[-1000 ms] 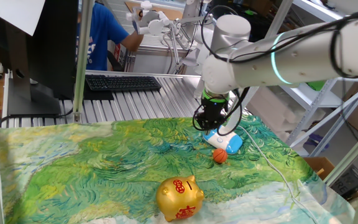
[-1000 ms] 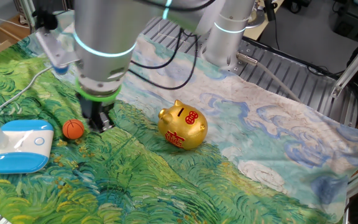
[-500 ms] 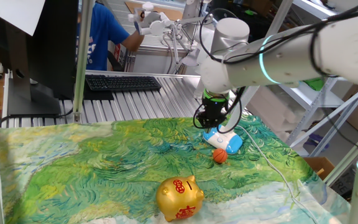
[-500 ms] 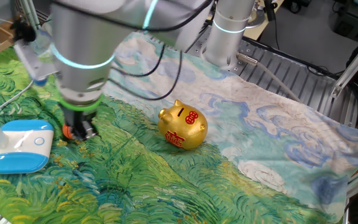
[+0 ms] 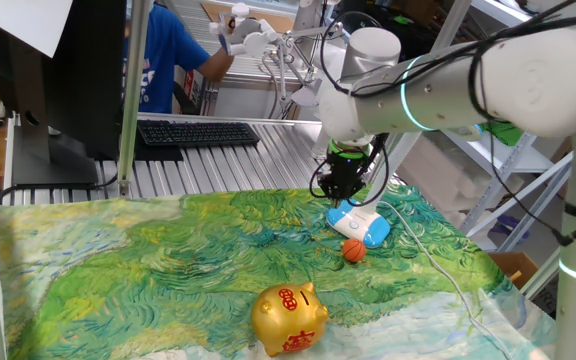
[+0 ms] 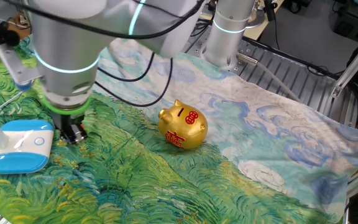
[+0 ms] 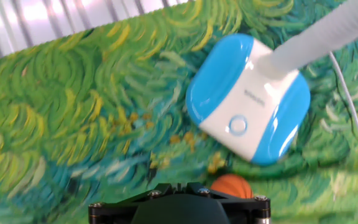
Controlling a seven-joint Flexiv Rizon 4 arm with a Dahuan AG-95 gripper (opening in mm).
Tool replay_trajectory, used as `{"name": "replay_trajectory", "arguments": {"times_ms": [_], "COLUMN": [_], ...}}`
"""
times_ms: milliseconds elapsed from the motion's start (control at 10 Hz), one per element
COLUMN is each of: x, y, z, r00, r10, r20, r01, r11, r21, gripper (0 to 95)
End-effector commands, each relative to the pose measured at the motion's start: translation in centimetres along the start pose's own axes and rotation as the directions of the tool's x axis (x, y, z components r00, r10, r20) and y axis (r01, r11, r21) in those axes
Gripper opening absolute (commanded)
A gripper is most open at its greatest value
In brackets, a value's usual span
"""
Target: Turn on the desk lamp by pressing the button
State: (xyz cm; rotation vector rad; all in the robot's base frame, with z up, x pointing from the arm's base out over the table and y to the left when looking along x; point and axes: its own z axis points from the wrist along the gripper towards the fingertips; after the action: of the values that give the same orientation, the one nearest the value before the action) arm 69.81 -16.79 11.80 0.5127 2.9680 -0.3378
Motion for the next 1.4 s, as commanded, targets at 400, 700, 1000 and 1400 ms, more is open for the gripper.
{"name": "replay_trajectory", "arguments": {"times_ms": [400, 700, 1000, 1400], "x": [-1.7, -2.4, -3.0, -3.5], "y": [-1.1, -1.8, -2.7, -3.6], "z": [1.0, 1.6, 2.9, 3.9], "r00": [1.0, 1.0, 1.0, 1.0], "r10": [-0.005, -0.007, -0.013, -0.015], "r20": [-0.009, -0.004, 0.001, 0.002], "r01": [0.005, 0.008, 0.013, 0.015], "r11": [1.0, 1.0, 0.999, 0.999], "r21": [0.0, 0.015, 0.029, 0.042], "gripper": [0.0, 0.0, 0.0, 0.0]}}
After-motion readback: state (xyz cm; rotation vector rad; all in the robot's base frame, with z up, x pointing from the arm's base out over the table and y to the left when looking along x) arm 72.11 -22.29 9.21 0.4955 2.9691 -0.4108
